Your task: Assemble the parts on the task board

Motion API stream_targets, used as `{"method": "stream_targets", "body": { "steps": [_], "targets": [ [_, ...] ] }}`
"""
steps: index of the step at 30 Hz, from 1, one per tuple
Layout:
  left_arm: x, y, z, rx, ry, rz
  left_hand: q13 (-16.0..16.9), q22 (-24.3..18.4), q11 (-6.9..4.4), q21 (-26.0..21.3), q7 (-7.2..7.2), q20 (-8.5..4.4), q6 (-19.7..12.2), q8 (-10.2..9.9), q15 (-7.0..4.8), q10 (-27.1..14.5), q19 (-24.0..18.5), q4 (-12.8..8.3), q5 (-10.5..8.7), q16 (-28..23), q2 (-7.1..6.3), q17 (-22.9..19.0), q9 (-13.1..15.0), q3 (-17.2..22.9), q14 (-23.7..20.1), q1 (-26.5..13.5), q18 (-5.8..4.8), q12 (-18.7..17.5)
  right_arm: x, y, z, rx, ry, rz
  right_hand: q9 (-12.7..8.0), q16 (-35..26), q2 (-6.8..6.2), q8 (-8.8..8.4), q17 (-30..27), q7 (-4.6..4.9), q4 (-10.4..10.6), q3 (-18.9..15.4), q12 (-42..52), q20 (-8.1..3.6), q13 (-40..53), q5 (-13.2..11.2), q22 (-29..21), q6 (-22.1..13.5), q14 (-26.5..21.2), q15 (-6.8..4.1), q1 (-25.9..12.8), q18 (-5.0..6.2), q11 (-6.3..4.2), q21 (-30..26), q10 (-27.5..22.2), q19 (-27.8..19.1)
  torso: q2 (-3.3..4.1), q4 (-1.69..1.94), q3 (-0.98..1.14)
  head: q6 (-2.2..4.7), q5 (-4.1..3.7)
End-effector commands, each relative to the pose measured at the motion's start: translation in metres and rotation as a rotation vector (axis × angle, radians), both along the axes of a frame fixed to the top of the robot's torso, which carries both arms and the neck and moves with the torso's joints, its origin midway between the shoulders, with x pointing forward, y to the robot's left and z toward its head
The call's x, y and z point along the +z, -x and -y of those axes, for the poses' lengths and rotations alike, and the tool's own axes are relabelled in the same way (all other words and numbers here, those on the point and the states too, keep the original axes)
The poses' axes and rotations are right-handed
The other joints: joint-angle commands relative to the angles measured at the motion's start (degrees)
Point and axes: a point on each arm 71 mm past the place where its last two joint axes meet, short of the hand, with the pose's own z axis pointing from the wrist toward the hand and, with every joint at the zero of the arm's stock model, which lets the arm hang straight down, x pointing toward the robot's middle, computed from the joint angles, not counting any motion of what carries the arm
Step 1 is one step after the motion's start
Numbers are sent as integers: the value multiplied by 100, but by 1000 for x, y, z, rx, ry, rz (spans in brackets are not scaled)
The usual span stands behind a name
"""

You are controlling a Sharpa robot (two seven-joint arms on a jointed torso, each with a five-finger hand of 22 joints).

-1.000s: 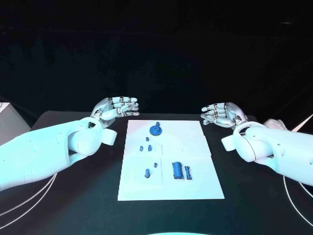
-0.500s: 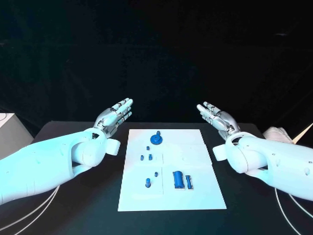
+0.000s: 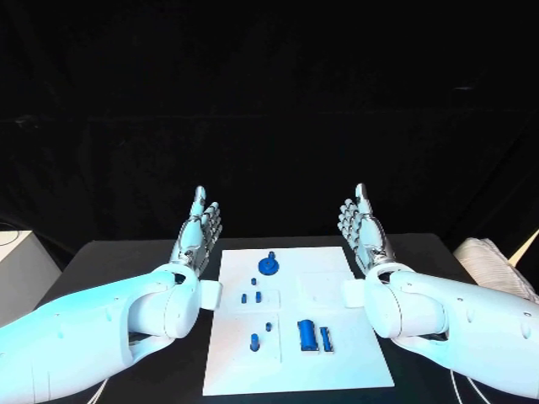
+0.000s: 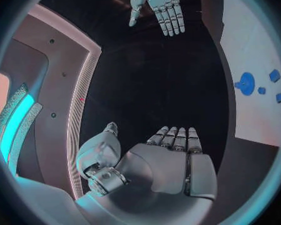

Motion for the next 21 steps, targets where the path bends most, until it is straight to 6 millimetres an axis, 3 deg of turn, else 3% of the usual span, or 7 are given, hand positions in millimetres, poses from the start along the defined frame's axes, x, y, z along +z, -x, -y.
{"method": "stream_targets", "body": {
  "steps": [1, 21],
  "targets": [
    [2, 4, -4, 128, -58, 24, -10, -33, -20, -34, -18, -31, -94, -40, -11, -102, -91, -8, -41, -37, 14, -19, -21, -63, -91, -380, -118, -38, 2, 0, 3, -50, -8, 17, -26, -37, 12, -42, -35, -25, -10, -80, -41, -12, -19, -44, -35, -95, -120, -9, -264, -78, -21, -28, -152, -98, -8, 2, 12, 4, -1],
    [2, 8, -2, 143, -63, 22, -10, -33, -20, -34, -18, -31, -94, -40, -11, -102, -91, -8, -41, -37, 14, -19, -21, -63, -91, -380, -118, -38, 2, 0, 3, -50, -8, 17, -26, -37, 12, -42, -35, -25, -10, -80, -41, -12, -19, -44, -35, -95, -120, -9, -264, -78, -21, -28, -152, -98, -8, 2, 12, 4, -1]
  ]
}}
